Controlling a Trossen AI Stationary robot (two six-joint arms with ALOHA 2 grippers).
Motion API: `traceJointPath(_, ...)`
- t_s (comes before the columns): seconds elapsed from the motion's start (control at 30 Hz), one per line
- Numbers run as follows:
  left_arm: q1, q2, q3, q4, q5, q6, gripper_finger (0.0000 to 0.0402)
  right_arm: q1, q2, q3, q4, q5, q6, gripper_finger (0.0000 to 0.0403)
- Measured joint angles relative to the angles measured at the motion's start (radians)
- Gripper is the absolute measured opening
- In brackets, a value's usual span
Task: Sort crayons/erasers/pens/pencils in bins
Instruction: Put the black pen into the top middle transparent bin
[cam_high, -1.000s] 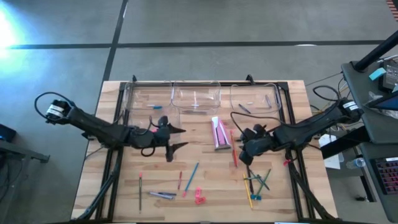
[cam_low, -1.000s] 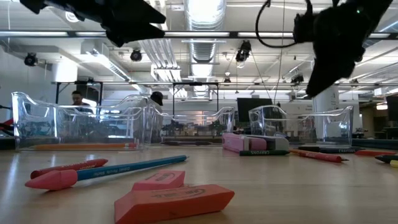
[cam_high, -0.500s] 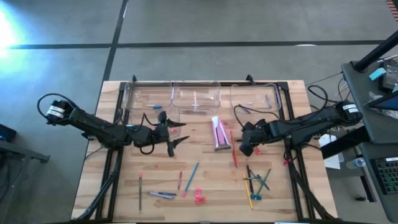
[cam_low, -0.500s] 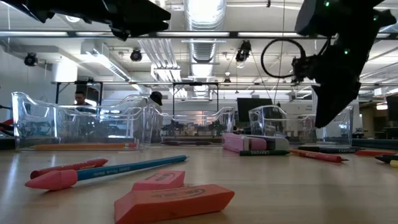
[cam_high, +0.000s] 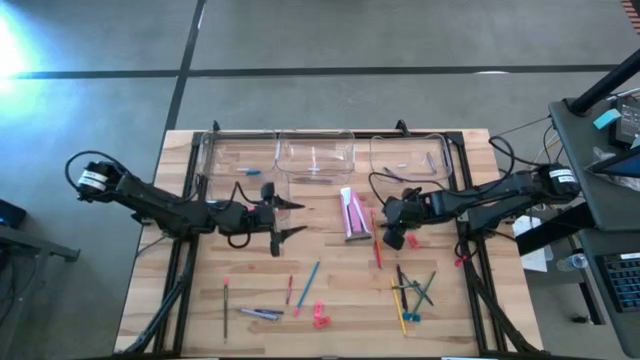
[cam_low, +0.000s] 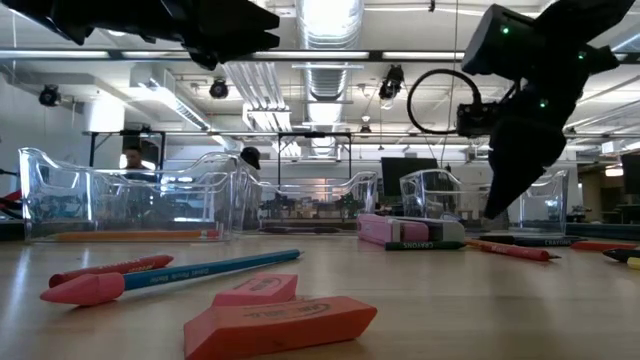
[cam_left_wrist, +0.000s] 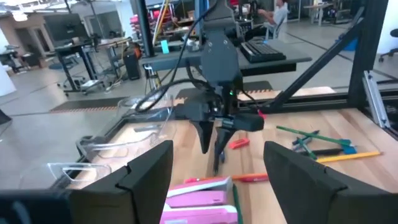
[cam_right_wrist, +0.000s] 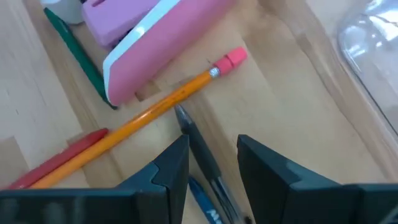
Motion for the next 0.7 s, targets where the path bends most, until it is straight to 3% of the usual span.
traceJointPath(0.17,0.000,-0.030,-0.010,-0.038,0.002,-0.014,0.0237,-0.019,0.000,-0.041,0.045,-0.005,-0.044,0.0127)
traceJointPath(0.43,0.000,-0.187,-0.082,-0.037,0.023,-0.037,0.0237,-0.062,0.000,-0.120,0.213,-0.071,-0.099,0.0127)
traceJointPath(0.7,0.000,-0.336,-0.143,-0.035,0.023,-0.063,0.0237,-0.061,0.000,-0.126,0.225,-0.072,-0.120,0.0127)
